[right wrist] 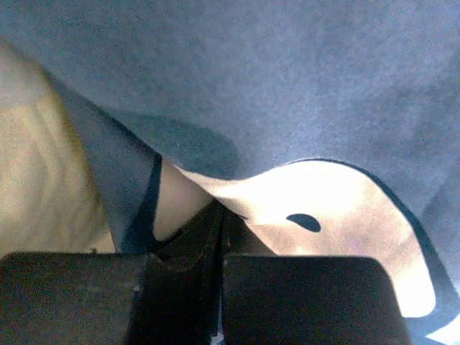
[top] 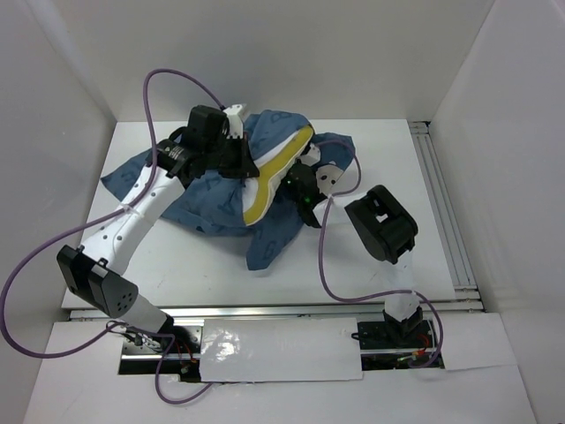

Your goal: Put the pillow into the pillowcase

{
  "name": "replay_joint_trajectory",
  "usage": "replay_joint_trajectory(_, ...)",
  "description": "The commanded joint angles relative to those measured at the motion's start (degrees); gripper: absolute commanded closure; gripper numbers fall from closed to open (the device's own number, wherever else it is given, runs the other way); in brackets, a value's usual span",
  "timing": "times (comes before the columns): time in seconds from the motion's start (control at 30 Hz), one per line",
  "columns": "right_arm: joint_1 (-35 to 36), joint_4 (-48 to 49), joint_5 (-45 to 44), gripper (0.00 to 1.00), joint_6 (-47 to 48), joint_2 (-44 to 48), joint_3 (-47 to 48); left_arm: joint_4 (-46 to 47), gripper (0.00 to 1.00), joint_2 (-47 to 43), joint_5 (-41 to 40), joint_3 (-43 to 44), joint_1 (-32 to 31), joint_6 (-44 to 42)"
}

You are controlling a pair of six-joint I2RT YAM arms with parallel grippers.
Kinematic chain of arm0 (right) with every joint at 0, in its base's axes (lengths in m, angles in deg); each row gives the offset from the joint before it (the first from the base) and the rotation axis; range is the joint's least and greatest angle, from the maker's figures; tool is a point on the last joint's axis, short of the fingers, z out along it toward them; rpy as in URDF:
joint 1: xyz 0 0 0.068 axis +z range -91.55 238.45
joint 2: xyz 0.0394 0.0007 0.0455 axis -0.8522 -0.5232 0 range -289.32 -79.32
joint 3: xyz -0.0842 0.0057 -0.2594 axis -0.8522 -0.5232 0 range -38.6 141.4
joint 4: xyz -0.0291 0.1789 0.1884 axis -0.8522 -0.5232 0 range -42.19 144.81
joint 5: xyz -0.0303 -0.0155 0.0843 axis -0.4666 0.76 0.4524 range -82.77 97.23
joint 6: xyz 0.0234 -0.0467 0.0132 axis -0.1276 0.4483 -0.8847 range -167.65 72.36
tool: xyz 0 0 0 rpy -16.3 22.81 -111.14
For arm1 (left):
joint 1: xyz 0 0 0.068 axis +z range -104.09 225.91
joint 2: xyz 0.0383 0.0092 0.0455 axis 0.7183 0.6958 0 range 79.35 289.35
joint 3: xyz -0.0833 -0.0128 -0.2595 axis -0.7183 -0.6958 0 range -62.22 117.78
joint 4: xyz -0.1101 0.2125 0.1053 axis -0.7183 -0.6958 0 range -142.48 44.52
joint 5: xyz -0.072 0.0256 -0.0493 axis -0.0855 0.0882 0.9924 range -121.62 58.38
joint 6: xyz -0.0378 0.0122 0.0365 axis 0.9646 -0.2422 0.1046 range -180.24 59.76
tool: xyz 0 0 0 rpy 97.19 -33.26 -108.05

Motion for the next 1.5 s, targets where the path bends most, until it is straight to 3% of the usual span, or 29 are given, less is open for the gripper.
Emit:
replay_joint_trajectory(0.0,-1.3,0.6,3.2,1.0,1.0,5.4,-4.3,6.0,1.0,-3.6,-1.2,-0.2,1.1,1.6)
replay_joint_trajectory(0.07,-2.6,-1.6,5.9,1.0,2.7,8.7,-7.8,6.0,1.0,-3.0,-7.5,-0.8,1.7,4.5)
replay_joint_trajectory(0.2,-5.5,-10.0,16.5,1.0,5.5,21.3,-19.4,8.4,1.0,-0.9,-11.9,-3.4,3.0,8.3)
replay_joint_trajectory(0.4,-9.3,-22.9,28.1,1.0,11.6,37.8,-26.4,10.3,1.0,7.8,-26.6,-6.2,3.0,12.4)
replay_joint_trajectory(0.63,-11.3,-38.2,26.6,1.0,16.4,55.4,-27.4,9.0,1.0,20.0,-29.5,-6.2,1.7,16.1)
replay_joint_trajectory(0.83,-14.6,-51.3,25.0,1.0,18.2,64.9,-25.4,8.4,1.0,22.7,-31.2,-5.7,1.2,16.7)
replay_joint_trajectory(1.0,-17.0,-50.5,37.2,1.0,18.7,68.0,-24.8,6.1,1.0,24.9,-32.0,-2.3,1.2,20.0)
replay_joint_trajectory(1.17,-17.0,-49.2,58.1,1.0,18.2,64.3,-23.6,4.7,1.0,28.3,-26.1,4.5,1.2,25.1)
replay_joint_trajectory(1.3,-15.8,-44.7,64.7,1.0,15.6,63.7,-26.3,7.9,1.0,29.6,-17.7,6.6,1.2,28.8)
replay_joint_trajectory(1.47,-14.0,-33.3,69.0,1.0,9.6,60.2,-23.6,11.0,1.0,28.6,-16.5,5.1,-1.0,34.2)
